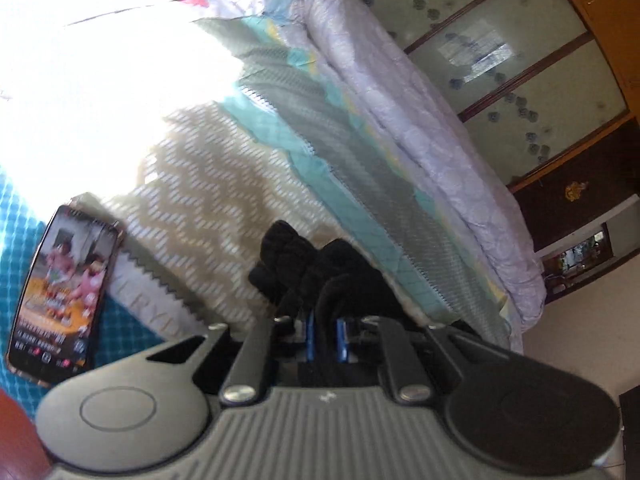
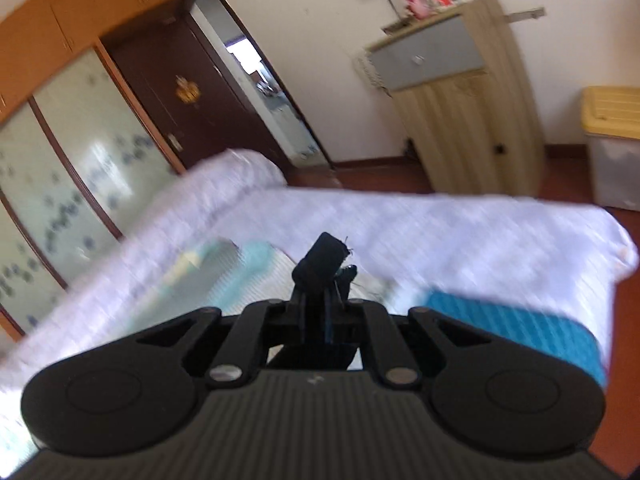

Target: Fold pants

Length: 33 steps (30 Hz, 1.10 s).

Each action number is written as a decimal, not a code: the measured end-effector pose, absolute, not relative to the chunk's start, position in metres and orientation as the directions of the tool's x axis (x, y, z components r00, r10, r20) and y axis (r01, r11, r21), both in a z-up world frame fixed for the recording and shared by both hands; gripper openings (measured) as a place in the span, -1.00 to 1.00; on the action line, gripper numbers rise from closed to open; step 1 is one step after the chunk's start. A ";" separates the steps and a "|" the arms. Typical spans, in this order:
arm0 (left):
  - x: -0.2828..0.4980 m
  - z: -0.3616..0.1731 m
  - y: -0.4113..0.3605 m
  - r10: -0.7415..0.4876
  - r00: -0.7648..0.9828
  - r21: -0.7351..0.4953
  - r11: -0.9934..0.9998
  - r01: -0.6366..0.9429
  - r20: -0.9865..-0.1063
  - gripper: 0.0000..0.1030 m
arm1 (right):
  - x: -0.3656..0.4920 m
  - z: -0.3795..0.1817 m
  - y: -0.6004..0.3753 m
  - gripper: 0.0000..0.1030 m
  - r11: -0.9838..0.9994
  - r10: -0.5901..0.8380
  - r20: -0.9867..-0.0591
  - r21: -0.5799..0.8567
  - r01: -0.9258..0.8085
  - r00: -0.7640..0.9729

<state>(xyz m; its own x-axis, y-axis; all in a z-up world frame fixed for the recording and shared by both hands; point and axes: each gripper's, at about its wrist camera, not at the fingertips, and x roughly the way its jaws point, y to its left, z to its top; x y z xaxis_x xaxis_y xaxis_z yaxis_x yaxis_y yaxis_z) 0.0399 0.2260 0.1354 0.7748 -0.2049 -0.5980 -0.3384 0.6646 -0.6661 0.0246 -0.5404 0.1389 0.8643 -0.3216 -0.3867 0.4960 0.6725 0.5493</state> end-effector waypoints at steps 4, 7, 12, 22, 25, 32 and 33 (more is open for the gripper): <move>0.033 0.168 0.212 -0.174 0.836 -0.638 0.730 -0.245 -0.520 -0.82 | 0.022 0.165 -0.538 -0.79 0.699 -0.329 -0.313 0.554 0.452 0.891; 0.015 0.138 0.214 -0.165 0.794 -0.607 0.738 -0.294 -0.585 -0.82 | 0.000 0.140 -0.536 -0.79 0.702 -0.321 -0.349 0.536 0.469 0.880; -0.017 0.030 0.211 -0.185 0.590 -0.514 0.725 -0.459 -0.786 -0.79 | -0.027 0.039 -0.542 -0.78 0.604 -0.314 -0.621 0.453 0.656 0.718; -0.062 0.085 0.225 -0.019 0.727 -0.437 0.810 -0.392 -0.687 -0.28 | -0.071 0.059 -0.555 -0.27 0.406 -0.533 -0.536 0.516 0.754 0.654; -0.041 0.113 0.243 0.067 0.777 -0.422 0.809 -0.409 -0.625 -0.18 | -0.045 0.085 -0.551 -0.27 0.503 -0.501 -0.491 0.504 0.702 0.713; 0.095 0.094 0.233 0.000 0.745 -0.375 0.864 -0.336 -0.667 -0.03 | 0.098 0.093 -0.492 -0.27 0.717 -0.091 -0.515 0.560 0.415 0.852; 0.118 0.082 0.229 -0.024 0.725 -0.380 0.863 -0.332 -0.688 -0.03 | 0.124 0.092 -0.480 -0.27 0.732 -0.040 -0.521 0.566 0.380 0.853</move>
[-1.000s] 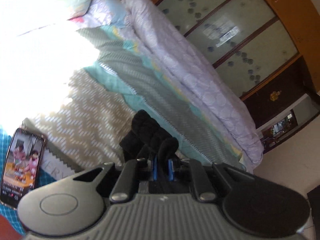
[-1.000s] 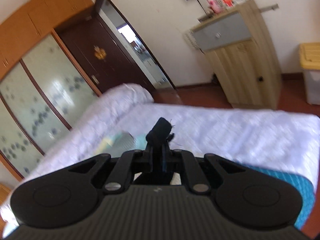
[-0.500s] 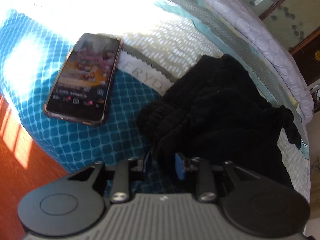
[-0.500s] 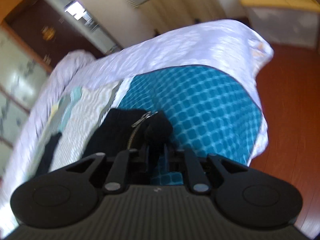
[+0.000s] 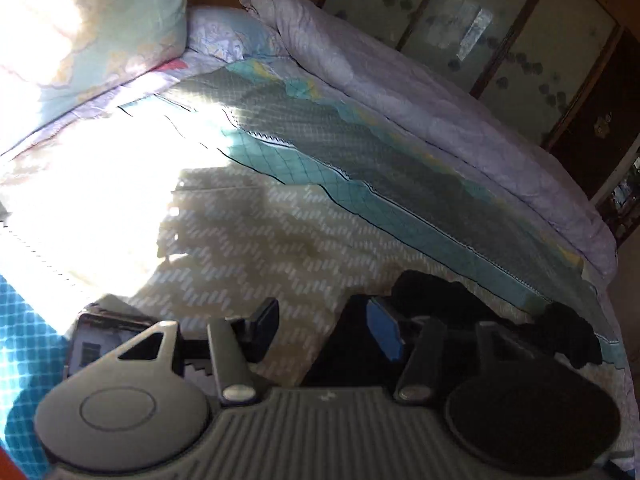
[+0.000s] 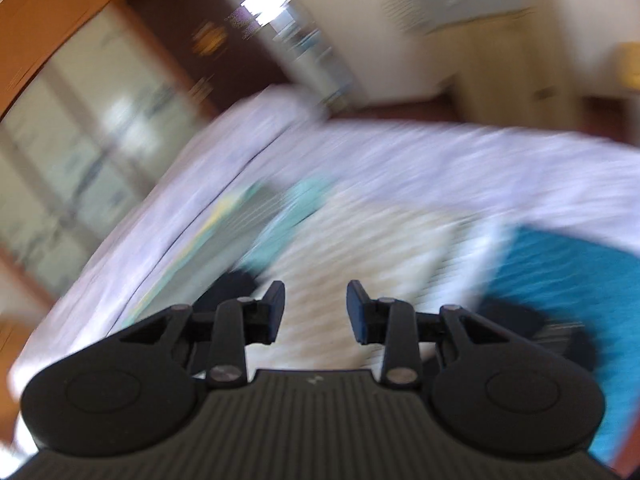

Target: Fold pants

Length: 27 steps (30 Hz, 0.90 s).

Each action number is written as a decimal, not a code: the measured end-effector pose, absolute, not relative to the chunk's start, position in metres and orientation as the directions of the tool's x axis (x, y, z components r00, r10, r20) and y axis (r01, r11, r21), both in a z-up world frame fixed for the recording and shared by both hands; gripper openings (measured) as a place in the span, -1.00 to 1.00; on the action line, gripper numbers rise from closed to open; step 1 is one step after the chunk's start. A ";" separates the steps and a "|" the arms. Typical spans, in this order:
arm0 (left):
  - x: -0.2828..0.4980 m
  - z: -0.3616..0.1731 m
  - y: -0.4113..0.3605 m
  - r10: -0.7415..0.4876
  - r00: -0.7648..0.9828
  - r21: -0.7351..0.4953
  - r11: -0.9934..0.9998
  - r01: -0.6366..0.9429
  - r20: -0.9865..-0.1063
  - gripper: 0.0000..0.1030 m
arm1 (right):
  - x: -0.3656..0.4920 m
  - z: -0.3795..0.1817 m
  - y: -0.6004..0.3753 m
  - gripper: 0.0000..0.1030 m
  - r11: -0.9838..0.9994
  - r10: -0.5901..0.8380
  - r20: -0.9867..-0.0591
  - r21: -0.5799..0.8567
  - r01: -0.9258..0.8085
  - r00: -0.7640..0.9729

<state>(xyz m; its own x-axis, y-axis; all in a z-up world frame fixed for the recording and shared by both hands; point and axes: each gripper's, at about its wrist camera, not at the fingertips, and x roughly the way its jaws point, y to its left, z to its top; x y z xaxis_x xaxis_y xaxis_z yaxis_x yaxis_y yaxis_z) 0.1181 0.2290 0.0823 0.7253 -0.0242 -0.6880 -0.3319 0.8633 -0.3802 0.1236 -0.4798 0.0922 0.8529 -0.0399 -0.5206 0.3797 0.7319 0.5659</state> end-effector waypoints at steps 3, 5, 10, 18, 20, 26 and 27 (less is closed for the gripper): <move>0.175 0.044 0.211 -0.056 0.663 -0.368 0.865 -0.342 -0.747 -0.01 | 0.201 0.091 -0.448 -0.27 0.783 0.055 -0.540 0.545 0.299 0.840; 0.195 0.023 0.196 -0.093 0.660 -0.380 0.873 -0.306 -0.745 0.16 | 0.258 0.093 -0.430 -0.27 0.807 0.069 -0.571 0.515 0.291 0.818; 0.218 -0.012 0.158 -0.068 0.644 -0.307 0.914 -0.266 -0.762 0.39 | 0.395 0.089 -0.396 0.03 0.852 0.036 -0.653 0.415 0.319 0.756; 0.206 -0.021 0.138 0.021 0.713 -0.176 0.964 -0.202 -0.700 0.15 | 0.508 0.003 -0.376 0.06 0.835 -0.155 -0.837 0.173 0.522 0.526; 0.209 -0.021 0.140 0.020 0.716 -0.182 0.962 -0.204 -0.698 0.08 | 0.510 -0.003 -0.358 -0.17 0.868 -0.250 -0.804 0.061 0.492 0.540; 0.204 -0.006 0.162 -0.028 0.710 -0.279 0.930 -0.240 -0.704 -0.50 | 0.465 0.049 -0.377 -0.92 0.881 -0.189 -0.652 0.218 0.421 0.734; 0.203 -0.002 0.168 -0.043 0.710 -0.305 0.920 -0.247 -0.703 -0.57 | 0.450 0.067 -0.388 -0.92 0.868 -0.170 -0.615 0.276 0.412 0.770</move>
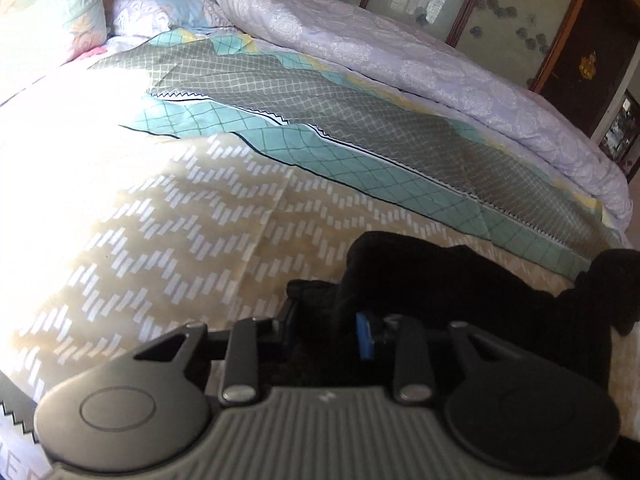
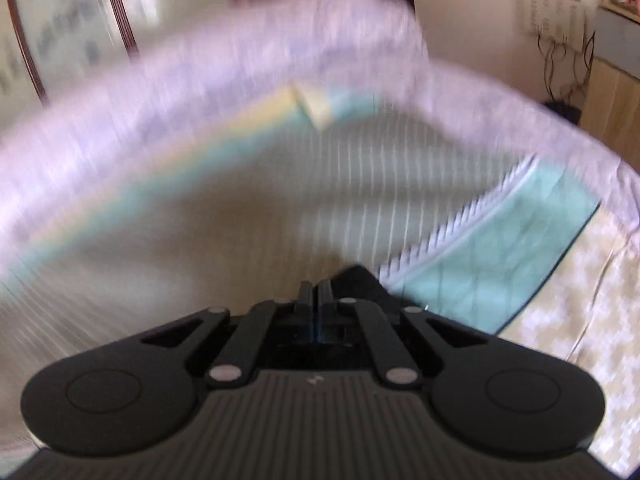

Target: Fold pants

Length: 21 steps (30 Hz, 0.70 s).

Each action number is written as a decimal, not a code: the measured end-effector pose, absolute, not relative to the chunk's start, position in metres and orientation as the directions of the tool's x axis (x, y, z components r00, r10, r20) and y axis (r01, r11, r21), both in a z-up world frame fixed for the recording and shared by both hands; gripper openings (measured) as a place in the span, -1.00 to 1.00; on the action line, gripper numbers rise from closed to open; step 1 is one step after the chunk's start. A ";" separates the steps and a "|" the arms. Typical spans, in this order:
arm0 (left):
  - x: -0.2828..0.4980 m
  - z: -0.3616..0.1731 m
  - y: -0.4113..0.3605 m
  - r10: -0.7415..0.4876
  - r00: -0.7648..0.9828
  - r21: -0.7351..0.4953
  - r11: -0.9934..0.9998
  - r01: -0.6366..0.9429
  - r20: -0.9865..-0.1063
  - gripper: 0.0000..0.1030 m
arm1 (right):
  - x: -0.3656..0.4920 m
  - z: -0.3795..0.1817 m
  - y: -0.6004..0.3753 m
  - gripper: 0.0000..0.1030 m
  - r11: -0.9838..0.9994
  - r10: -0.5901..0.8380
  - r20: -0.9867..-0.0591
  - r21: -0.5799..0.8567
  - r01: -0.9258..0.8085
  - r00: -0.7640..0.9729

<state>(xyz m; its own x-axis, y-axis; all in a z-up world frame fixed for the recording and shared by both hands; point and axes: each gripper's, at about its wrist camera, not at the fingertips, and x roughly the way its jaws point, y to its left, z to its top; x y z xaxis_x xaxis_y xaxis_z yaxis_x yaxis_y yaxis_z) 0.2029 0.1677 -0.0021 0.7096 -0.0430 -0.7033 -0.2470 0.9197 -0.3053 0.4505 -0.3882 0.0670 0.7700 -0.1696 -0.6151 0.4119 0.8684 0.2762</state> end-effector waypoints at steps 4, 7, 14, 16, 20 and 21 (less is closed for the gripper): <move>0.191 0.015 0.176 -0.071 0.726 -0.353 0.903 -0.245 -0.684 -0.67 | 0.363 0.132 -0.447 -0.92 0.806 -0.068 -0.419 0.512 0.298 0.905; 0.180 0.025 0.176 -0.077 0.731 -0.365 0.899 -0.243 -0.678 -0.68 | 0.285 0.148 -0.496 -0.91 0.769 -0.072 -0.341 0.580 0.270 0.937; 0.176 0.024 0.175 -0.075 0.658 -0.319 0.912 -0.259 -0.749 -0.39 | 0.149 0.068 -0.588 -0.18 0.618 -0.377 -0.648 0.356 0.701 0.662; 0.177 0.033 0.177 -0.052 0.672 -0.299 0.919 -0.257 -0.738 -0.11 | 0.124 0.058 -0.599 -0.19 0.576 -0.405 -0.653 0.361 0.733 0.640; 0.193 0.050 0.181 -0.010 0.718 -0.252 0.939 -0.232 -0.696 0.40 | 0.133 0.065 -0.577 -0.19 0.671 -0.327 -0.621 0.378 0.638 0.712; 0.200 0.049 0.179 -0.010 0.718 -0.238 0.947 -0.217 -0.696 0.56 | 0.141 0.069 -0.568 -0.18 0.719 -0.296 -0.618 0.358 0.596 0.728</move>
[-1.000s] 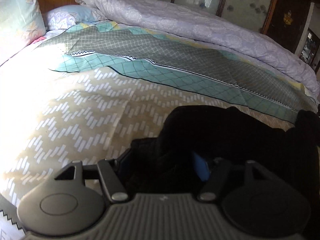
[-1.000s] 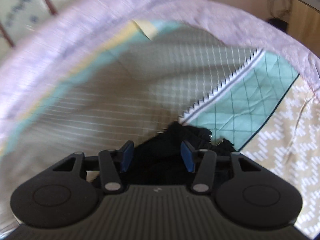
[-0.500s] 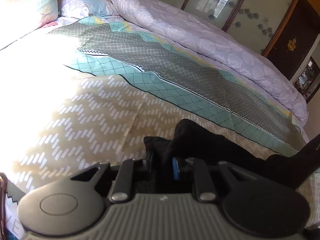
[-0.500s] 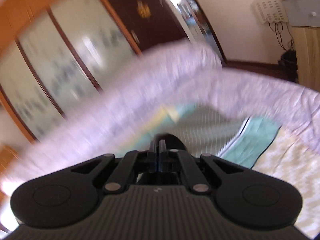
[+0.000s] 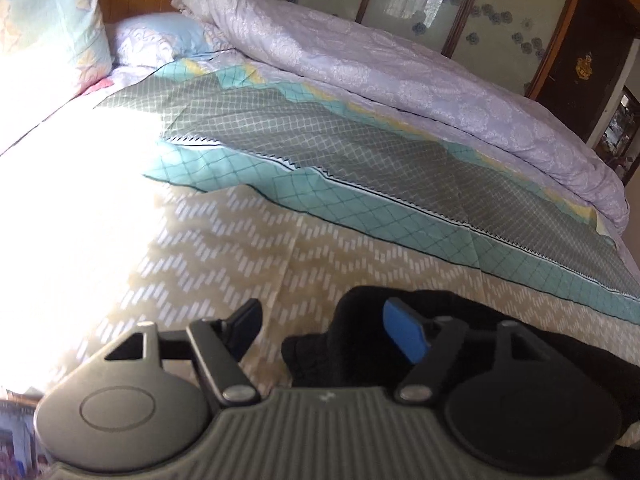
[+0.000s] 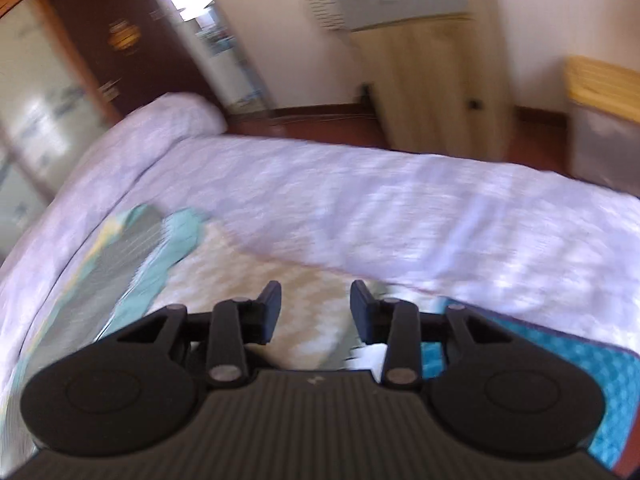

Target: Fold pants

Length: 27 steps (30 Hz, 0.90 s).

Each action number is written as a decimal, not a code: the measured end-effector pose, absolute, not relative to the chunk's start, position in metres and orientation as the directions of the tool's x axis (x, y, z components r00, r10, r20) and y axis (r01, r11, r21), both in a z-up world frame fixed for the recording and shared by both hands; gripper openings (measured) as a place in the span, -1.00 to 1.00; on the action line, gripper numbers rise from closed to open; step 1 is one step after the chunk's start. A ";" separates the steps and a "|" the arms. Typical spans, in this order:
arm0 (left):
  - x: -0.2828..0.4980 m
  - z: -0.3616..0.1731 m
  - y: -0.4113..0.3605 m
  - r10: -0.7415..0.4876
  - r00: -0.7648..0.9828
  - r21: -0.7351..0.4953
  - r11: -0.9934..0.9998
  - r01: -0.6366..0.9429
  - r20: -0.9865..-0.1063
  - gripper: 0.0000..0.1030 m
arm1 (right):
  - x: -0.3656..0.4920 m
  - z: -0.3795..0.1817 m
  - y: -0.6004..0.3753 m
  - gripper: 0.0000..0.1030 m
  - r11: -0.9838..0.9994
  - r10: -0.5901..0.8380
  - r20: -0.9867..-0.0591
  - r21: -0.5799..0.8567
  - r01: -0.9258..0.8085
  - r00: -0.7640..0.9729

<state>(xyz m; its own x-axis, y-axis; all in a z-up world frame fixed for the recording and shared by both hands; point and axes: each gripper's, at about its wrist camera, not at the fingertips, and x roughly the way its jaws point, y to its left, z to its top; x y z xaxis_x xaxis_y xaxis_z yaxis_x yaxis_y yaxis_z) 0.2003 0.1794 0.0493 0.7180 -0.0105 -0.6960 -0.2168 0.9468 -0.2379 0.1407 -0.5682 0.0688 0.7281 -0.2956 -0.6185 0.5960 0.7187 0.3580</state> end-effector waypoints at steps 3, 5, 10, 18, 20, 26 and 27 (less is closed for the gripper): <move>0.219 0.042 0.166 -0.026 0.709 -0.186 0.971 -0.148 -0.704 0.80 | 0.160 0.070 -0.539 -0.02 0.828 -0.210 -0.623 0.297 0.476 0.754; 0.228 0.034 0.155 -0.042 0.695 -0.155 0.983 -0.101 -0.717 0.80 | 0.163 0.065 -0.522 0.06 0.857 -0.210 -0.628 0.250 0.451 0.749; 0.241 0.004 0.141 -0.080 0.632 -0.141 0.989 -0.047 -0.771 -0.21 | 0.161 0.044 -0.529 0.09 0.884 -0.236 -0.662 0.158 0.441 0.712; 0.220 0.046 0.168 -0.126 0.719 -0.271 0.958 -0.091 -0.684 -0.78 | 0.186 0.074 -0.525 -0.86 0.898 -0.104 -0.606 0.284 0.336 0.789; 0.225 0.060 0.180 -0.142 0.742 -0.329 0.938 -0.112 -0.655 -0.79 | 0.202 0.091 -0.537 -0.85 0.859 -0.113 -0.535 0.371 0.353 0.838; 0.267 0.038 0.192 -0.075 0.733 -0.374 0.892 -0.254 -0.676 -0.78 | 0.309 0.082 -0.545 -0.70 0.758 -0.192 -0.525 0.458 0.465 0.829; 0.276 0.024 0.192 -0.041 0.707 -0.341 0.894 -0.289 -0.706 -0.76 | 0.325 0.072 -0.540 -0.49 0.744 -0.234 -0.545 0.433 0.509 0.805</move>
